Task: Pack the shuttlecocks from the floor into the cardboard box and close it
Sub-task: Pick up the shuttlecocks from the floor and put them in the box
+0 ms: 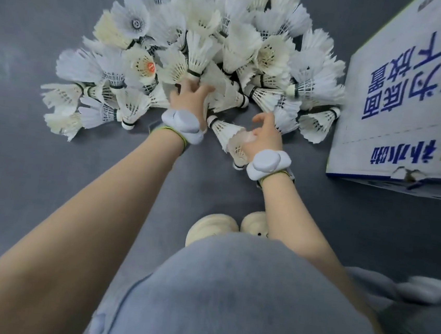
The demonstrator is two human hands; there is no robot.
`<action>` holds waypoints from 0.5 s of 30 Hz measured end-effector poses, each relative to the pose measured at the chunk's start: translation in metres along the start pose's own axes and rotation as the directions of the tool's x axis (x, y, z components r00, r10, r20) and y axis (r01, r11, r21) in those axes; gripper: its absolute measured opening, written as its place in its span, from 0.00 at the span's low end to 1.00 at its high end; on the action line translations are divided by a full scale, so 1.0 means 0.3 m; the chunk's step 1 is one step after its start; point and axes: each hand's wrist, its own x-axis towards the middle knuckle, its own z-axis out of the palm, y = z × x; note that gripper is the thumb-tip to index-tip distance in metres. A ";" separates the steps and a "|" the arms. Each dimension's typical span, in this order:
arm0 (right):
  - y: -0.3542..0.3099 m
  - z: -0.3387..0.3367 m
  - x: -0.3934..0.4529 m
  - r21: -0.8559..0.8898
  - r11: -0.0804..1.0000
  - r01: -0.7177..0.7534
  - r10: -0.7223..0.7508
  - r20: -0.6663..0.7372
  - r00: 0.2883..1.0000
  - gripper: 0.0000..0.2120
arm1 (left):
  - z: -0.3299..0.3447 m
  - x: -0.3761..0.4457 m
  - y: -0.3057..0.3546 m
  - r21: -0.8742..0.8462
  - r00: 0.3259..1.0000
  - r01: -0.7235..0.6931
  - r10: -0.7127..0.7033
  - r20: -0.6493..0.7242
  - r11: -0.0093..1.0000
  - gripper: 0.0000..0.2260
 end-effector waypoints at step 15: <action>-0.003 0.007 -0.012 0.028 0.999 0.022 -0.026 0.159 0.987 0.25 | 0.045 -0.060 -0.061 -0.013 0.974 -0.093 0.089 -0.208 0.996 0.09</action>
